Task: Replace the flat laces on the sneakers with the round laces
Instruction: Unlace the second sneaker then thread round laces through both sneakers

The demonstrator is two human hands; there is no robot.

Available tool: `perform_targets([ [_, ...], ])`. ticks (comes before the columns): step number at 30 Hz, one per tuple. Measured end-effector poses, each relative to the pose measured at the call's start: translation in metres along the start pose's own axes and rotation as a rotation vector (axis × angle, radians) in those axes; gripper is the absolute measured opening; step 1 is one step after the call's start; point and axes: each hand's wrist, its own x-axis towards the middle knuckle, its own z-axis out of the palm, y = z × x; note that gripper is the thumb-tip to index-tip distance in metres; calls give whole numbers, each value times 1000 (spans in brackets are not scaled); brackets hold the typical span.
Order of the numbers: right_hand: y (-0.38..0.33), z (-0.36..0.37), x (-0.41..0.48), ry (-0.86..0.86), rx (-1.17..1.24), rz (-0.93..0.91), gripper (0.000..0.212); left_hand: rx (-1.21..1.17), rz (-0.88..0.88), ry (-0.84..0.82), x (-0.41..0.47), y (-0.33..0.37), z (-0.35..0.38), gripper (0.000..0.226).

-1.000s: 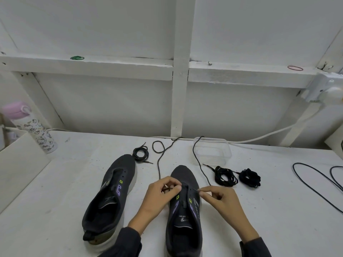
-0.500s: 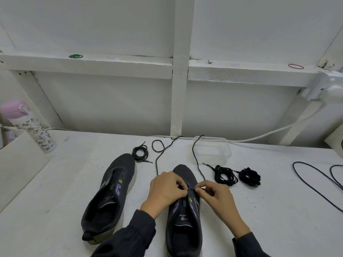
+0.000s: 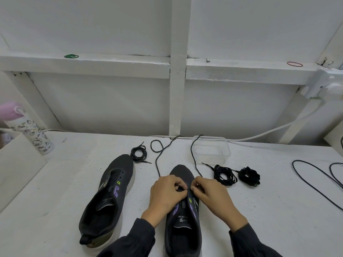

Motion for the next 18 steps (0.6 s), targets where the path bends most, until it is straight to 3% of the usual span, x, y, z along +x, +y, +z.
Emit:
perform_targets([
  [8,8,8,-1,57,503,153,16,224,88,91,-1,2,4,17],
  [14,4,4,5,-10,737,295,18,220,138,111,-1,-4,10,13],
  [18,5,3,7,-35,800,285,14,132,216,88,1,-12,13,7],
])
